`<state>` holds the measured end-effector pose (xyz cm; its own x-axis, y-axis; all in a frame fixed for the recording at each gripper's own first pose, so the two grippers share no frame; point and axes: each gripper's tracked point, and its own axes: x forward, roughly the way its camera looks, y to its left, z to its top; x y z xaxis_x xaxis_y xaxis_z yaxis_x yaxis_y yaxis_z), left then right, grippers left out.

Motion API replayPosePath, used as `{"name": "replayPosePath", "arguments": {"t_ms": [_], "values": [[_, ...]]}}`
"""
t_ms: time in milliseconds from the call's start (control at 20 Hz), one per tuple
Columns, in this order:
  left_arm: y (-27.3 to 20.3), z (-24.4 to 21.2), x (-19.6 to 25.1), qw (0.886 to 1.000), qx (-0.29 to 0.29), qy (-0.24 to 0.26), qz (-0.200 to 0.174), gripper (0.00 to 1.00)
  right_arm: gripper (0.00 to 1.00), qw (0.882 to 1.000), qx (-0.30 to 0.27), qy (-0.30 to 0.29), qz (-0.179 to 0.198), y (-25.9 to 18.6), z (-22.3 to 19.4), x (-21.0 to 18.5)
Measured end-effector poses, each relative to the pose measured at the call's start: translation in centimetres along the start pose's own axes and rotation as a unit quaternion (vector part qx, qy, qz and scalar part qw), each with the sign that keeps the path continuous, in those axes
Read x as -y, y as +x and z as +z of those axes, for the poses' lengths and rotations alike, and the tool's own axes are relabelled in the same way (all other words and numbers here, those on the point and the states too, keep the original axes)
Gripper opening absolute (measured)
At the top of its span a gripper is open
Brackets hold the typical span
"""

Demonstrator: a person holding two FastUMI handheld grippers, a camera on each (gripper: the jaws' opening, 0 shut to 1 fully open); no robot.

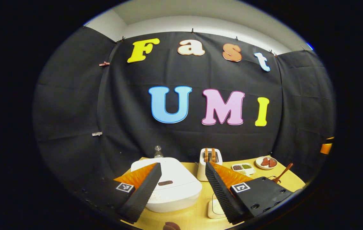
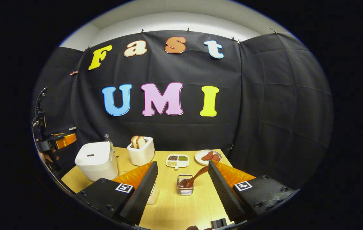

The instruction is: Close the left gripper, press the button to open the rice cooker; take a wooden spoon from the chopstick holder with the right hand, scoop a spoonful of rice and pour it into the rice cooker, then put the wooden spoon back into the chopstick holder.

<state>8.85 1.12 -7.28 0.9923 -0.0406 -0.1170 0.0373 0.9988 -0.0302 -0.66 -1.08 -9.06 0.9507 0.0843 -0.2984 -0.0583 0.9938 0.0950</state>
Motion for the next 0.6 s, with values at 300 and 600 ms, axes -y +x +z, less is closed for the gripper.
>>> {"name": "replayPosePath", "arguments": {"t_ms": [300, 600], "values": [[-4.7, 2.2, 0.9, 0.999, 0.025, 0.01, -0.029, 0.95, 0.98, 0.999, 0.025, -0.014, 0.015, -0.7, 1.9, -2.0], [-8.2, 2.5, 1.9, 0.998, 0.033, 0.012, -0.054, 0.95, 0.99, 0.999, 0.04, -0.012, 0.026, -1.7, 2.7, -3.4]]}}
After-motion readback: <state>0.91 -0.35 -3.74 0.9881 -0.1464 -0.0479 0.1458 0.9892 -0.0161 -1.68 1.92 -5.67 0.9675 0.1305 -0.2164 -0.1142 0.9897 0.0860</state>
